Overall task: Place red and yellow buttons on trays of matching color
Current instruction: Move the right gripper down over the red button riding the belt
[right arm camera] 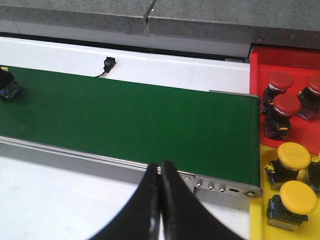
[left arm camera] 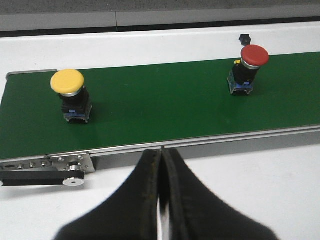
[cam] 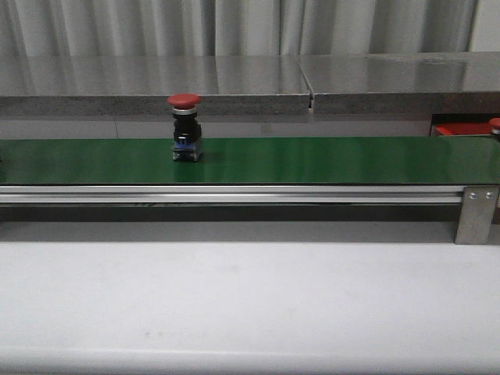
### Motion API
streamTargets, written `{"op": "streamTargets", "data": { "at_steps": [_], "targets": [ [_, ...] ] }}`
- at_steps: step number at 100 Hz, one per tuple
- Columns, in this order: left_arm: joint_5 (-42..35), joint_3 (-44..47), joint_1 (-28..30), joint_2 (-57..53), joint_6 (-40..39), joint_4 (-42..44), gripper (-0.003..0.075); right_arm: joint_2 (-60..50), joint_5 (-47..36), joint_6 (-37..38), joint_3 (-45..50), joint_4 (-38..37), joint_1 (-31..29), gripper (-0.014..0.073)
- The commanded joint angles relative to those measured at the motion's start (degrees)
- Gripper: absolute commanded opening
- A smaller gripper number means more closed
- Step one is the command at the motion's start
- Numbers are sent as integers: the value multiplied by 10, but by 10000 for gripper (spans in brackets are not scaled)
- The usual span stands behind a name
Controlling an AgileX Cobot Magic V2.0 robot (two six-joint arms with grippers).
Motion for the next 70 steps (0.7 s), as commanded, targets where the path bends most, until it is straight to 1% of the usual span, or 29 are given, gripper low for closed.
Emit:
{"op": "streamTargets", "data": {
  "at_steps": [1, 22, 42, 51, 60, 64, 67, 70],
  "targets": [
    [-47, 6, -4, -33, 0, -11, -20, 1, -24, -5, -15, 17, 7, -117],
    [-45, 38, -4, -82, 0, -11, -20, 33, -11, -5, -38, 17, 28, -117],
    [-44, 38, -4, -89, 0, -11, -20, 104, 5, -7, -98, 1, 47, -117],
    [-43, 38, -4, -89, 0, -11, -20, 138, 27, -7, -131, 1, 48, -103],
    [-43, 38, -4, -89, 0, -11, -20, 176, 54, -7, -167, 1, 52, -22],
    [-43, 38, -4, -89, 0, -11, -20, 196, 70, -7, -183, 1, 52, 52],
    [-43, 38, -4, -89, 0, -11, -20, 205, 78, -7, -195, 1, 52, 91],
    [-43, 38, -4, -89, 0, -11, -20, 219, 88, -7, -206, 1, 52, 161]
  ]
}}
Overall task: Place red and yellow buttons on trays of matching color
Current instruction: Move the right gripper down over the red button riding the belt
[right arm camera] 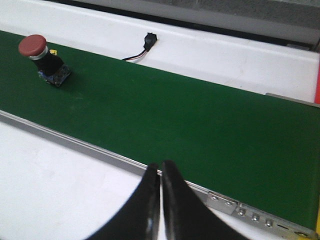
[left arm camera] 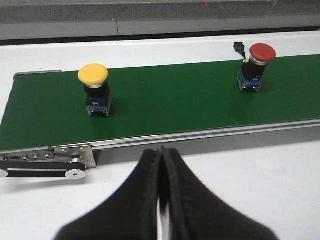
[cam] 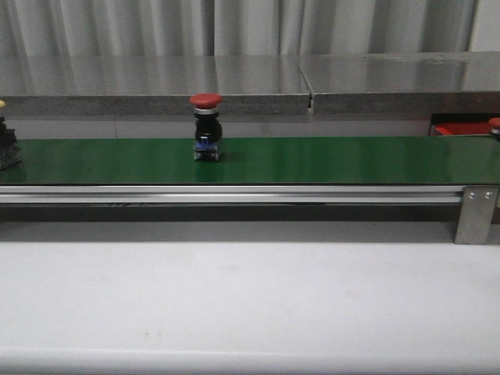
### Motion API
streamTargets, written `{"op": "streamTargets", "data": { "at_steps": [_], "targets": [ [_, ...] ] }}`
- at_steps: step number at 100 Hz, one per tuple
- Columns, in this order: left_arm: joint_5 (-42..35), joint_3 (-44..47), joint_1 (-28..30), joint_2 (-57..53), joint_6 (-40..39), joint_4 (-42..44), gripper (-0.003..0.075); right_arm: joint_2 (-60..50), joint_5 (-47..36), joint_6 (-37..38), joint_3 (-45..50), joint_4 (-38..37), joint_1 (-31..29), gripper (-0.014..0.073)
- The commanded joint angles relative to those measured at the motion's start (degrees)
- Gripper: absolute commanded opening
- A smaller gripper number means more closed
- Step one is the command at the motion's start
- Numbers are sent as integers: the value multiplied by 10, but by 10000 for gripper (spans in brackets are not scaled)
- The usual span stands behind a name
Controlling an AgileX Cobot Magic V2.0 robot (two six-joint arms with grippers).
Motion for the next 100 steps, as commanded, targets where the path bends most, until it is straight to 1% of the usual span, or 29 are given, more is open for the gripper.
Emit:
{"op": "streamTargets", "data": {
  "at_steps": [1, 4, 6, 9, 14, 21, 28, 33, 65, 77, 88, 100],
  "targets": [
    [-40, -17, -4, -2, 0, -10, -20, 24, 10, -7, -47, 7, 0, 175],
    [-40, -17, -4, -2, 0, -10, -20, 35, 19, -7, -56, 7, 0, 234],
    [-40, -17, -4, -2, 0, -10, -20, 46, 26, -7, -66, 8, 0, 292],
    [-40, -17, -4, -2, 0, -10, -20, 54, 31, -7, -74, 10, 0, 334],
    [-40, -17, -4, -2, 0, -10, -20, 74, 42, -7, -89, 12, 0, 433],
    [-40, -17, -4, -2, 0, -10, -20, 98, 56, -7, -109, 14, 0, 528],
    [-40, -17, -4, -2, 0, -10, -20, 118, 70, -7, -128, 16, 0, 587],
    [-40, -17, -4, -2, 0, -10, -20, 134, 80, -7, -143, 16, 0, 601],
    [-40, -17, -4, -2, 0, -10, -20, 214, 114, -9, -228, 16, 0, 600],
    [-40, -17, -4, -2, 0, -10, -20, 243, 124, -38, -257, 16, 3, 600],
    [-40, -17, -4, -2, 0, -10, -20, 264, 125, -67, -270, 16, 17, 600],
    [-40, -17, -4, -2, 0, -10, -20, 282, 101, -82, -273, 16, 42, 598]
  ]
}}
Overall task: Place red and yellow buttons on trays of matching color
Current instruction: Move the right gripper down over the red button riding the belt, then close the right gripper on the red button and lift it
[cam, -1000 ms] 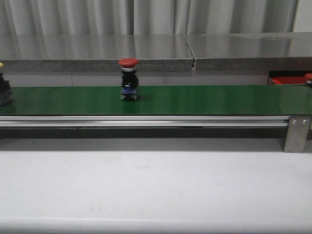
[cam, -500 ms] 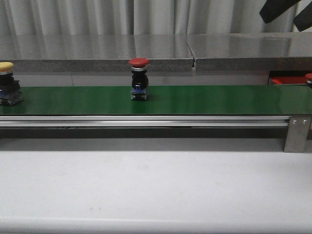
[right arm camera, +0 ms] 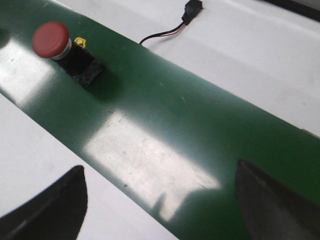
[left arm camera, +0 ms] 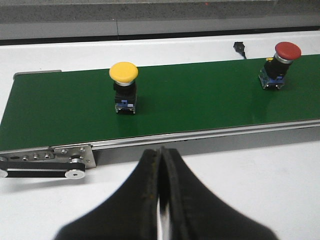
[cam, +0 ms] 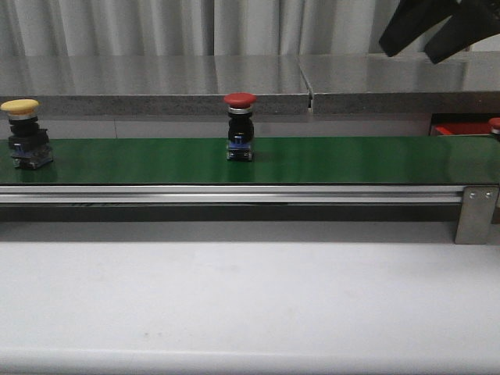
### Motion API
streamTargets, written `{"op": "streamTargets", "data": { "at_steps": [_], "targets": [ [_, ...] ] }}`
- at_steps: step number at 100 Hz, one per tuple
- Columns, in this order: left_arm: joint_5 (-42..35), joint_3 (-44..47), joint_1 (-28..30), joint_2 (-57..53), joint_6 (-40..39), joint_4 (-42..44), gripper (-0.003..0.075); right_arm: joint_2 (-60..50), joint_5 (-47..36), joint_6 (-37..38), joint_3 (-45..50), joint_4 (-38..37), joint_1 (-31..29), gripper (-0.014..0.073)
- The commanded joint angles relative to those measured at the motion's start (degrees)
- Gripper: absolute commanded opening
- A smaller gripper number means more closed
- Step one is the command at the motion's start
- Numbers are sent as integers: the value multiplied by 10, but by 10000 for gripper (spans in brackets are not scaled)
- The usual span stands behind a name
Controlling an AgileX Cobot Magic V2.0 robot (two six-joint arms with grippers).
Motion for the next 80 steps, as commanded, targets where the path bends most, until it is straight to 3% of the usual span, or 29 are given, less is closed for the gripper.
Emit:
{"op": "streamTargets", "data": {
  "at_steps": [1, 42, 80],
  "targets": [
    [-40, -17, -4, -2, 0, -9, -20, -10, -30, -21, -20, 17, 16, 596],
    [-40, -17, -4, -2, 0, -9, -20, 29, -135, -44, -20, 15, 128, 596],
    [-40, -17, -4, -2, 0, -9, -20, 65, -165, -44, -33, 23, 154, 596]
  ]
}}
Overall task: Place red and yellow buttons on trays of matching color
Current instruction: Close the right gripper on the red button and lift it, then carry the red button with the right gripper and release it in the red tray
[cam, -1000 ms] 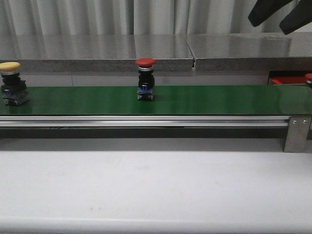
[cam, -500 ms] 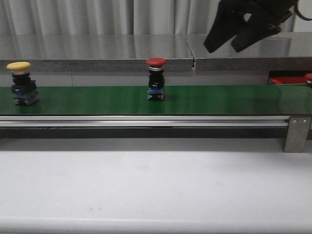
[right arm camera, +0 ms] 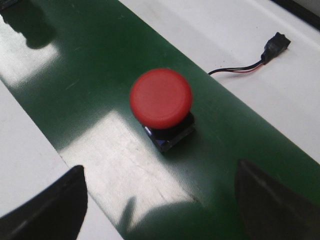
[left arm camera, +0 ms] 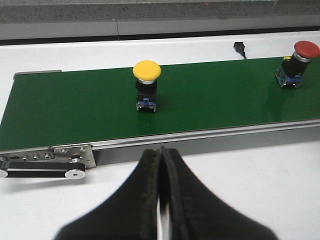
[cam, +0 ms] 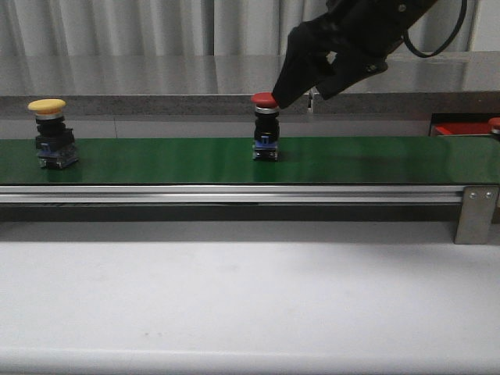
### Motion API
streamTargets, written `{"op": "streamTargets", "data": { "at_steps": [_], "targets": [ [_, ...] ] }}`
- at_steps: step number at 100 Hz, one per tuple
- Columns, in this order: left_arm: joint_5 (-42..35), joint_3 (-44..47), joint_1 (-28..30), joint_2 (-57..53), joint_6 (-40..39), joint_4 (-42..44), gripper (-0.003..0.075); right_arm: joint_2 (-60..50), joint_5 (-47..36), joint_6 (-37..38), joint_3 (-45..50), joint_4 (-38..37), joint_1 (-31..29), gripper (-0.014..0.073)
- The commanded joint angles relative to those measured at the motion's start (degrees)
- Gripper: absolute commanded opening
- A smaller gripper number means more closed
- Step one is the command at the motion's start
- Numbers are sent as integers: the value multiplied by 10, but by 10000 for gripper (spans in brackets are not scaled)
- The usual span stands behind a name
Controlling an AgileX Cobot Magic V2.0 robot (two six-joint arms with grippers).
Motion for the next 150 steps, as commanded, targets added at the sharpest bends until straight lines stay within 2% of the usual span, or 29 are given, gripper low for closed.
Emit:
{"op": "streamTargets", "data": {
  "at_steps": [1, 44, 73, 83, 95, 105, 111, 150],
  "targets": [
    [-40, -17, -4, -2, 0, -9, -20, -20, -23, -7, -26, 19, 2, 596],
    [-40, -17, -4, -2, 0, -9, -20, 19, -13, -7, -75, 21, 2, 596],
    [-40, -17, -4, -2, 0, -9, -20, 43, -58, -7, -76, 21, 2, 587],
    [-40, -17, -4, -2, 0, -9, -20, 44, -67, -7, -76, 21, 2, 486],
    [-40, -17, -4, -2, 0, -9, -20, 44, -68, -6, -76, 21, 2, 253],
    [-40, -17, -4, -2, 0, -9, -20, 44, -68, -6, -76, 21, 2, 122],
    [-40, -17, -4, -2, 0, -9, -20, 44, -68, -6, -76, 21, 2, 101],
    [-40, -17, -4, -2, 0, -9, -20, -9, -50, -6, -70, 25, -3, 101]
  ]
}}
